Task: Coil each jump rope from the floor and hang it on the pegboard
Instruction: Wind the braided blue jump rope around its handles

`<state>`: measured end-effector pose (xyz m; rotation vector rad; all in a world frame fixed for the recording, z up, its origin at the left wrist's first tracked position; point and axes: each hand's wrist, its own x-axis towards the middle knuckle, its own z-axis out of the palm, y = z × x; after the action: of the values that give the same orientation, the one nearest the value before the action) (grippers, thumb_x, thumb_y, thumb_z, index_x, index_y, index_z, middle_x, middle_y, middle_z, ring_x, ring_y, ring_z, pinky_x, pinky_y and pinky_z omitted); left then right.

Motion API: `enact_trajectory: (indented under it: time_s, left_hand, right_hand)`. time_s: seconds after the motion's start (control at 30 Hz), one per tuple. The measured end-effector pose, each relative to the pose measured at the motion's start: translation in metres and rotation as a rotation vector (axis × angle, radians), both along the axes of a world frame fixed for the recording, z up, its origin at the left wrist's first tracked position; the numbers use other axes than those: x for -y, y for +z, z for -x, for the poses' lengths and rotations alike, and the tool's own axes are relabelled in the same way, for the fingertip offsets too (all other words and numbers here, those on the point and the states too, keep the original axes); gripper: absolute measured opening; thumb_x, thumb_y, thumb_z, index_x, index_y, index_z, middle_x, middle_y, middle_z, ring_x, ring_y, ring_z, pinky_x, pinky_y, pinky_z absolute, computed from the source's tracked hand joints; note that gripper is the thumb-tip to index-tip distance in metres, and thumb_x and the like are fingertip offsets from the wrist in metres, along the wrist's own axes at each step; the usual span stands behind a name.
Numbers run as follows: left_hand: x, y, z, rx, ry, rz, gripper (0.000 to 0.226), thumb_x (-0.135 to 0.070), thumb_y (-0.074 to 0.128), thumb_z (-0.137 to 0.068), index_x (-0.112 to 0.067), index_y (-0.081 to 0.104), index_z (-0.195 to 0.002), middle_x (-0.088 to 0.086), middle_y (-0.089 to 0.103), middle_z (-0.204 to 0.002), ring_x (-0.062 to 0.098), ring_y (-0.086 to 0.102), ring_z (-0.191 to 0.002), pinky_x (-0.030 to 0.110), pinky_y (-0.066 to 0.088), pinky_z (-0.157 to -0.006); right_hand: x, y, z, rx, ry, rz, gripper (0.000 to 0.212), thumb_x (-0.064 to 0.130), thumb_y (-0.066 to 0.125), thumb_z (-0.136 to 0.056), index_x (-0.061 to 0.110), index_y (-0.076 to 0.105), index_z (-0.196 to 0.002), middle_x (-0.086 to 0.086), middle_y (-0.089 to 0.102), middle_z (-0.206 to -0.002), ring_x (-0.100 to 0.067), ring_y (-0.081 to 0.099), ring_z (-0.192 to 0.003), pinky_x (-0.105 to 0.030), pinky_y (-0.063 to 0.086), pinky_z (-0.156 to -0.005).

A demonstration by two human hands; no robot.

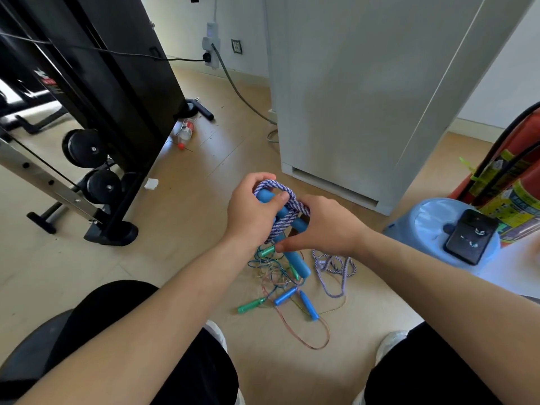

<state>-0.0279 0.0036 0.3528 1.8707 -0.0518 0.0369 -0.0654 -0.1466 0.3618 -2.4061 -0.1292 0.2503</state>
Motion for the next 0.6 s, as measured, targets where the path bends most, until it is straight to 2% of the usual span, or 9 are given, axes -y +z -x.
enact_trajectory:
  time_s: [0.07, 0.17, 0.23, 0.33, 0.4, 0.47, 0.53, 0.6]
  left_hand:
    - [0.001, -0.001, 0.0, -0.015, 0.035, 0.064, 0.027, -0.012, 0.078, -0.083, -0.024, 0.065, -0.103, -0.006, 0.069, -0.094, 0.01, 0.067, -0.083, 0.022, 0.056, -0.073]
    - [0.003, -0.004, 0.0, -0.011, 0.054, 0.103, 0.026, -0.011, 0.076, -0.084, -0.029, 0.065, -0.1, -0.007, 0.07, -0.094, 0.008, 0.067, -0.084, 0.026, 0.057, -0.077]
    - [0.006, -0.007, 0.001, 0.004, 0.045, 0.104, 0.025, -0.011, 0.074, -0.085, -0.028, 0.065, -0.1, -0.008, 0.069, -0.093, 0.004, 0.066, -0.082, 0.023, 0.055, -0.076]
    - [0.006, -0.008, -0.002, 0.011, 0.002, 0.088, 0.019, -0.012, 0.069, -0.09, -0.024, 0.065, -0.105, -0.011, 0.067, -0.094, -0.006, 0.062, -0.079, 0.011, 0.049, -0.07]
    - [0.002, -0.009, -0.006, -0.039, -0.046, 0.03, 0.015, -0.019, 0.064, -0.095, -0.024, 0.063, -0.109, -0.01, 0.066, -0.099, -0.002, 0.063, -0.087, 0.016, 0.05, -0.075]
    - [-0.002, -0.01, -0.01, -0.084, -0.095, -0.115, 0.018, -0.03, 0.059, -0.098, -0.024, 0.059, -0.115, -0.006, 0.066, -0.106, 0.011, 0.063, -0.098, 0.027, 0.05, -0.083]
    - [-0.005, -0.011, -0.013, -0.095, -0.14, -0.277, 0.025, -0.038, 0.056, -0.098, -0.024, 0.056, -0.119, -0.005, 0.065, -0.108, 0.016, 0.061, -0.097, 0.032, 0.049, -0.083]
    - [-0.01, -0.01, -0.014, -0.116, -0.189, -0.331, 0.028, -0.042, 0.055, -0.098, -0.026, 0.054, -0.12, -0.005, 0.064, -0.105, 0.016, 0.06, -0.09, 0.033, 0.048, -0.075]
  right_hand:
    - [-0.005, -0.004, 0.003, 0.035, -0.04, 0.0, 0.052, 0.061, 0.086, -0.055, 0.029, 0.055, -0.082, 0.006, 0.063, -0.074, -0.01, 0.057, -0.064, -0.031, 0.045, -0.057]
    - [-0.009, -0.014, 0.002, 0.045, -0.058, 0.004, 0.06, 0.062, 0.083, -0.051, 0.027, 0.055, -0.091, 0.009, 0.063, -0.08, -0.01, 0.059, -0.07, -0.033, 0.05, -0.061]
    - [-0.006, -0.018, 0.0, 0.039, -0.059, -0.013, 0.054, 0.053, 0.083, -0.057, 0.026, 0.055, -0.093, 0.009, 0.063, -0.081, -0.01, 0.06, -0.072, -0.03, 0.049, -0.06]
    - [0.0, -0.016, -0.002, 0.041, -0.043, -0.058, 0.041, 0.042, 0.084, -0.066, 0.025, 0.057, -0.09, 0.008, 0.064, -0.08, -0.009, 0.06, -0.071, -0.024, 0.042, -0.057]
    - [0.002, -0.016, -0.003, 0.036, -0.019, -0.062, 0.039, 0.043, 0.085, -0.068, 0.024, 0.059, -0.091, 0.007, 0.065, -0.081, -0.009, 0.061, -0.072, -0.025, 0.044, -0.059]
    - [0.005, -0.018, -0.006, 0.026, 0.003, -0.044, 0.041, 0.045, 0.084, -0.068, 0.024, 0.06, -0.094, 0.007, 0.066, -0.083, -0.01, 0.061, -0.073, -0.027, 0.047, -0.061]
    - [0.007, -0.022, -0.008, 0.007, 0.018, -0.028, 0.044, 0.047, 0.084, -0.067, 0.023, 0.06, -0.095, 0.006, 0.067, -0.083, -0.012, 0.062, -0.073, -0.032, 0.051, -0.064]
    - [0.009, -0.025, -0.009, -0.014, 0.032, -0.029, 0.048, 0.052, 0.083, -0.064, 0.024, 0.061, -0.096, 0.005, 0.068, -0.084, -0.014, 0.064, -0.074, -0.037, 0.054, -0.068]
